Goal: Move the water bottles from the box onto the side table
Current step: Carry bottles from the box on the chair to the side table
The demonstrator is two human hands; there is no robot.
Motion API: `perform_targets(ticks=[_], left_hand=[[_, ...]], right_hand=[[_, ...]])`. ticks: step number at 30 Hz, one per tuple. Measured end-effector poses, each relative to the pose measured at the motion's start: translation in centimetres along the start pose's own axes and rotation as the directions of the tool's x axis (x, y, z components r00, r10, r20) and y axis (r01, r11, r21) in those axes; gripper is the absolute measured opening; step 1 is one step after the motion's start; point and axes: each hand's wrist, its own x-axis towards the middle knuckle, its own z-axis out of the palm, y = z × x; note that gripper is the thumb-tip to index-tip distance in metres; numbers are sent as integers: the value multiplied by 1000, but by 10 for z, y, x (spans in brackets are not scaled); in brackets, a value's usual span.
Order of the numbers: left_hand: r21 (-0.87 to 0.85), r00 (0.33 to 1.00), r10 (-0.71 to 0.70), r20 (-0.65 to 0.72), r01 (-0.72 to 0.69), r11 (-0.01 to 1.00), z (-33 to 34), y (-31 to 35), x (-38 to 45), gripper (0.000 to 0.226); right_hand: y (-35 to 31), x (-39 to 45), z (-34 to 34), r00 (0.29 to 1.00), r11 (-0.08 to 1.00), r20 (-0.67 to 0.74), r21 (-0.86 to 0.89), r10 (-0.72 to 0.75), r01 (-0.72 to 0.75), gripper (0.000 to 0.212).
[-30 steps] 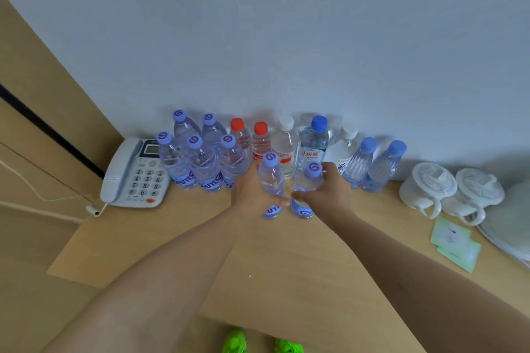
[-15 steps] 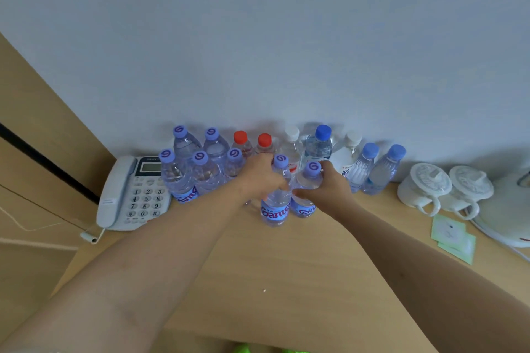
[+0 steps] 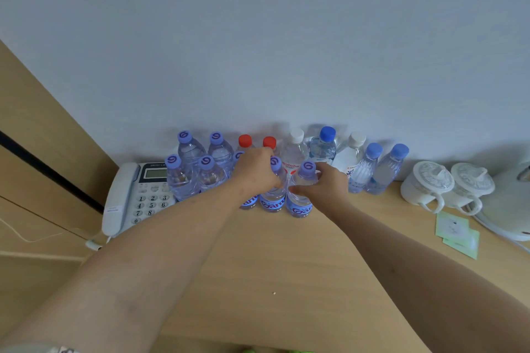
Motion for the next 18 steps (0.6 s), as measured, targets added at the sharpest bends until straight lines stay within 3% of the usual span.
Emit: perform_targets(ticks=[7,18], left_hand=[[26,997,82,-15,-82,996,0,1,3,47],[102,990,112,87,-120,987,-13,8,4,38]], right_hand=[[2,0,10,998,1000,-61,-16,16,-17,64],[-6,-7,-2,999,983,33,-184,6,0,71]])
